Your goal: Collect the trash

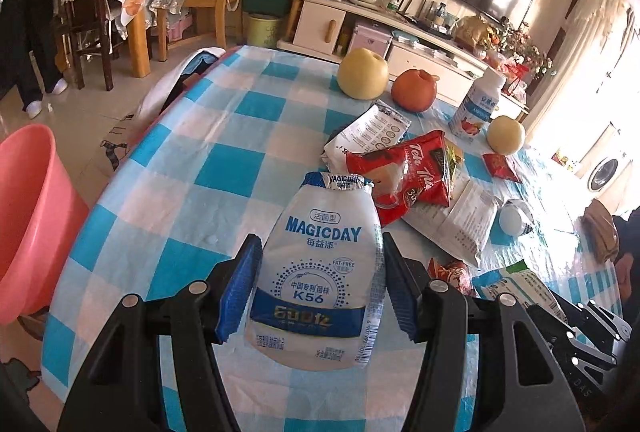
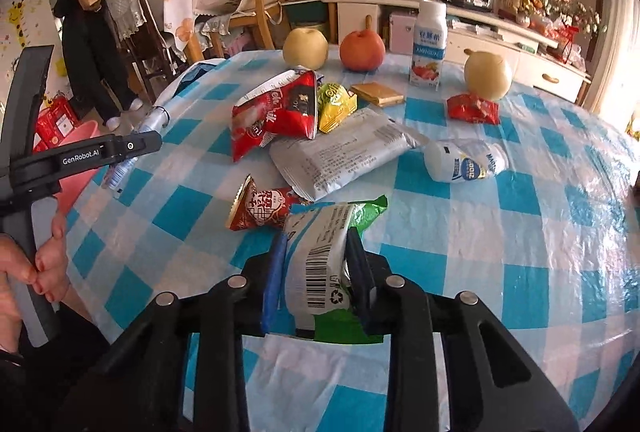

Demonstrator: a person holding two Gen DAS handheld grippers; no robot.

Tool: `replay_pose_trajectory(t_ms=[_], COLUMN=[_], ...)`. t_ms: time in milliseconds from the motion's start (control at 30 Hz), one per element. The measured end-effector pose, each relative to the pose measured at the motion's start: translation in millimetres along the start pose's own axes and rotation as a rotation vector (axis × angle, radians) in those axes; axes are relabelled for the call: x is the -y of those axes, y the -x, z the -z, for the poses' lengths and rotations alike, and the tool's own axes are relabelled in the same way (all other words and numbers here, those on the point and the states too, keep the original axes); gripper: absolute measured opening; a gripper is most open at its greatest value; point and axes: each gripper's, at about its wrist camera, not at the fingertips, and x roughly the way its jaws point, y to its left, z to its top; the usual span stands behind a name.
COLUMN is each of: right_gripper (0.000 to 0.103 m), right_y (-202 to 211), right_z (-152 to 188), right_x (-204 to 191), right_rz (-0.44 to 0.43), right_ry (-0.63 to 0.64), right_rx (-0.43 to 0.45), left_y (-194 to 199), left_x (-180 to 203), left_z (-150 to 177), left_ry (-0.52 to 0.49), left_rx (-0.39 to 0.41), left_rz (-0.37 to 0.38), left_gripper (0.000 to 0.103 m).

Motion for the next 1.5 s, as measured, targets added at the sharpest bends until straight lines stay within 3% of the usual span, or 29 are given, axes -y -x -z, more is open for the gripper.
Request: replay_pose_trajectory(t_ms=[267,300,333,467,633,667,733,767,800,1167,1433,1500], right_gripper=[0.029,0.024,0.003,0.002,0.002,0.007,0.03,0.058,0.07,0.077,0.077,0.064], right_y=[16.5,19.3,21.8,27.4,14.6,13.0,9.7,10.3,11.3,-18.2,-38.3,-39.0], right_z=[-7.3,-9.5,-12.2,-22.3,-15.1,-13.8,-11.1,-8.8,-5.1,17.0,36.3,36.9], right_x=[-8.7,-9.8,-10.9,-16.8,-14.7,-12.2,-3.7,0.1,4.4,11.7,-1.0,-4.1], right_rz=[0.003,0.001,0.004,0.016,0.042,0.039,-0.004,-0.004,0.007,-0.056,0.058,0.065], right_ry=[0.0,-0.001,-0.001,0.019,0.021,0.014,-0.018,-0.034,-0.046,-0.086,-0.028,-0.004], right_rx=[0.048,0.057,0.065,0.091,0.064,0.058,0.034,0.037,0.041,-0.062,-0.11,-0.107], left_y=[8.7,10.2,11.6,17.8,19.5,20.2,21.9,22.5,23.2,22.1,18.0,18.3], left_x=[-4.6,-6.0,-6.8,-12.4,-19.4,-21.7,-25.7,-26.6,-27.4,-28.8,-29.5,-29.4], left_z=[-0.1,-0.6,-1.1,-2.8,-2.8,-3.0,-2.9,-2.9,-2.7,-4.5,-4.7,-4.7], left_ry=[0.013,0.018,0.022,0.04,0.062,0.069,0.082,0.085,0.088,0.094,0.087,0.091], left_rx=[0.022,0.027,0.032,0.051,0.051,0.054,0.058,0.061,0.061,0.058,0.054,0.056], left_rz=[0.006,0.007,0.008,0.013,0.01,0.01,0.011,0.01,0.009,0.009,-0.003,-0.004], left_gripper=[0.061,0.061,0.061,0.061,0.061,0.061,0.061,0.061,0.061,0.061,0.061,0.061])
